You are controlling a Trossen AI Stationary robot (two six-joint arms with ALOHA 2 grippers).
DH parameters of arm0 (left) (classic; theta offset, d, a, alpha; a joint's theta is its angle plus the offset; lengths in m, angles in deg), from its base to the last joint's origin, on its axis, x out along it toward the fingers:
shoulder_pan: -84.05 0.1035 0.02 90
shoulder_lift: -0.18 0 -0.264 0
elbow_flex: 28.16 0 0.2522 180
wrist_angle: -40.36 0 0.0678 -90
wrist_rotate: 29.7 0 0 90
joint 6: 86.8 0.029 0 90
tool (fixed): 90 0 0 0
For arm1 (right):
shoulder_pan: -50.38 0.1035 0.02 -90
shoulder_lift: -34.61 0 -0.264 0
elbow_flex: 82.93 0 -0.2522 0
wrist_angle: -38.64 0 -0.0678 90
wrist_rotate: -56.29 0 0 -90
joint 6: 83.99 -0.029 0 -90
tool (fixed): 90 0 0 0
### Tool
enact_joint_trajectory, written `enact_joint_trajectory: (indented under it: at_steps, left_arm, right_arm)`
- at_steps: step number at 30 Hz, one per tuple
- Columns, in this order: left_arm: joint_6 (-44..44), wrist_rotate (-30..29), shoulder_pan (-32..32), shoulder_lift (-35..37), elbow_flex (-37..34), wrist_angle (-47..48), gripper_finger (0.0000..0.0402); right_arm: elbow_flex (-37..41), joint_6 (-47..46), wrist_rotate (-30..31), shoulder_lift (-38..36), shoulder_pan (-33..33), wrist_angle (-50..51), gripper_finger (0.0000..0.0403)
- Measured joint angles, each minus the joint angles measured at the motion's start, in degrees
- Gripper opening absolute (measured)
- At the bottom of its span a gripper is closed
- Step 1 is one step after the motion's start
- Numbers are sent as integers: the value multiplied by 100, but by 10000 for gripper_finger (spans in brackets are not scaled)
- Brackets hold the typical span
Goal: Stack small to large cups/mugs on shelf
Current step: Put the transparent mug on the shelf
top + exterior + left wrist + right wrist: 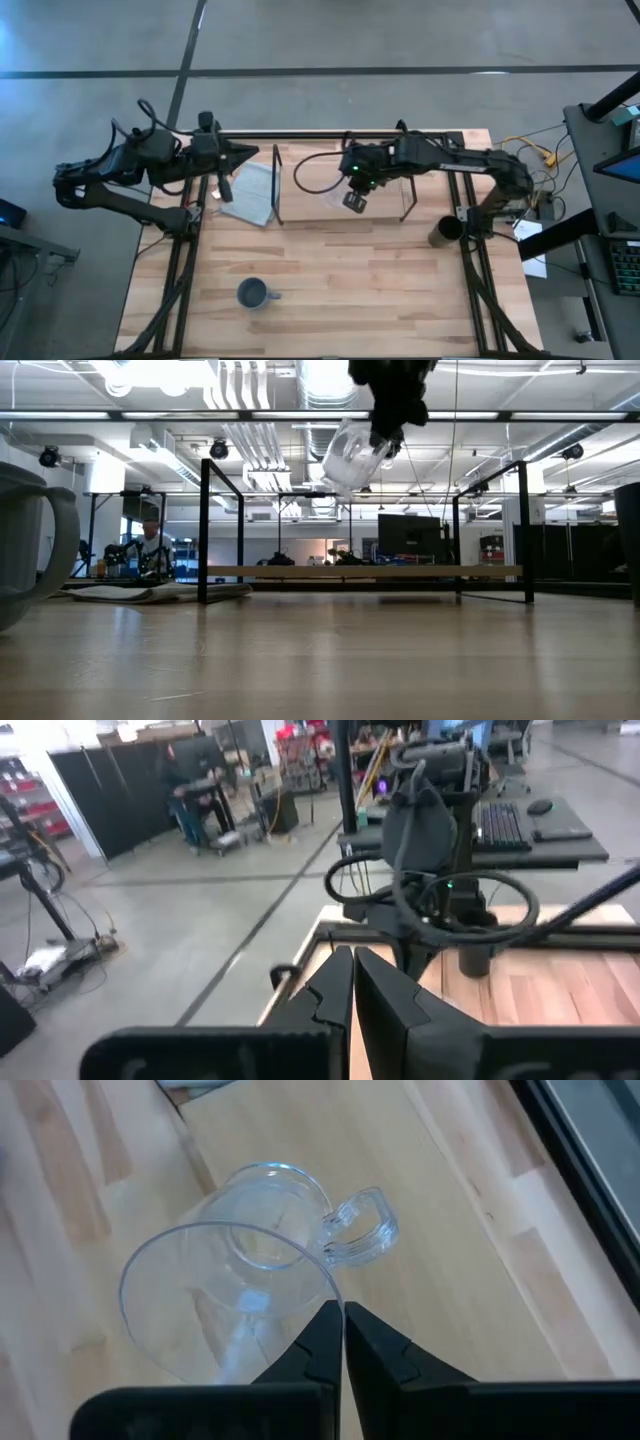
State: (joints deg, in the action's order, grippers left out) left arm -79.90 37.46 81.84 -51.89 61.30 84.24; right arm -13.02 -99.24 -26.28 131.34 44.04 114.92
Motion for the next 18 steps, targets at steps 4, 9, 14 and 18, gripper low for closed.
enact_joint_trajectory:
  at_steps: [4,9,14,18]
  left_arm:
    - [-535,-16,0,-114,-11,322,1]
    - [-898,-35,0,-288,-22,771,1]
    - [-962,-47,0,-480,-35,929,1]
    - [-963,-53,0,-609,-35,930,1]
  right_arm:
    - [0,124,-5,257,-84,-214,8]
    - [0,234,-55,462,-93,-523,8]
    - [0,335,-170,636,-97,-624,8]
    - [1,352,-171,759,-112,-624,8]
